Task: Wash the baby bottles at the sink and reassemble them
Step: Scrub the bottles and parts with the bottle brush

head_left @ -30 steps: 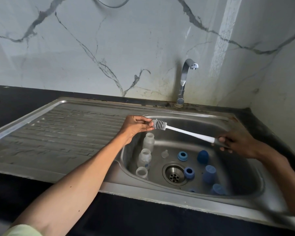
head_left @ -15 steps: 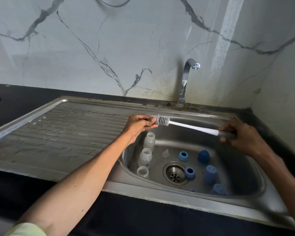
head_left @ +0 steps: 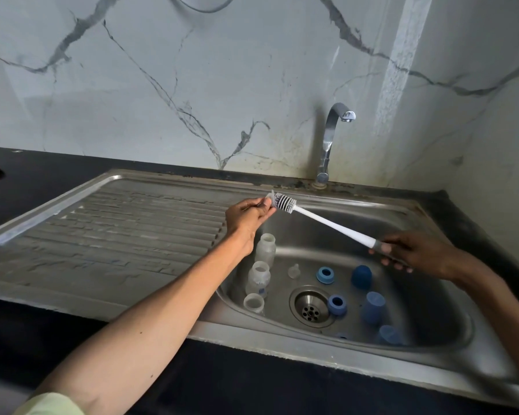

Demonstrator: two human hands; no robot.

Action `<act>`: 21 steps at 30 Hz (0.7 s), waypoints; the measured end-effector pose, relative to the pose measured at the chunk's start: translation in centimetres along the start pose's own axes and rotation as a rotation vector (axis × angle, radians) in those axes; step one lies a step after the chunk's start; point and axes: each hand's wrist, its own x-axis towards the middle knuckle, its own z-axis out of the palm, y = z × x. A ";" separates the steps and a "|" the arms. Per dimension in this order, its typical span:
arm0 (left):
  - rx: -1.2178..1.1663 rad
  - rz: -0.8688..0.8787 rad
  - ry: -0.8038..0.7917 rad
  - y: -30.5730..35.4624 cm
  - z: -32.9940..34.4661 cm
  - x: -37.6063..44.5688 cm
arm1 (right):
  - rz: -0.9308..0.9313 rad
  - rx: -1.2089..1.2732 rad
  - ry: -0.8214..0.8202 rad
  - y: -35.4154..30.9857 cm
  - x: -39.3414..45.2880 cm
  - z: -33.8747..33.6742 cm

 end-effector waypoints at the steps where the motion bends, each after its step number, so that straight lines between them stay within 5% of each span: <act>1: -0.046 -0.027 0.009 0.0 -0.1 0.0 | -0.008 -0.026 0.028 -0.4 -0.1 0.1; 9: -0.252 -0.197 -0.021 0.6 0.4 -0.5 | 0.054 -0.103 0.393 -2.8 -1.9 -0.2; 17: -0.219 -0.275 -0.154 0.5 0.1 -0.3 | 0.063 -0.147 0.281 -3.2 -1.5 0.8; 21: 0.030 -0.173 -0.092 0.1 0.3 -0.4 | 0.057 -0.178 0.277 -3.5 -1.5 1.0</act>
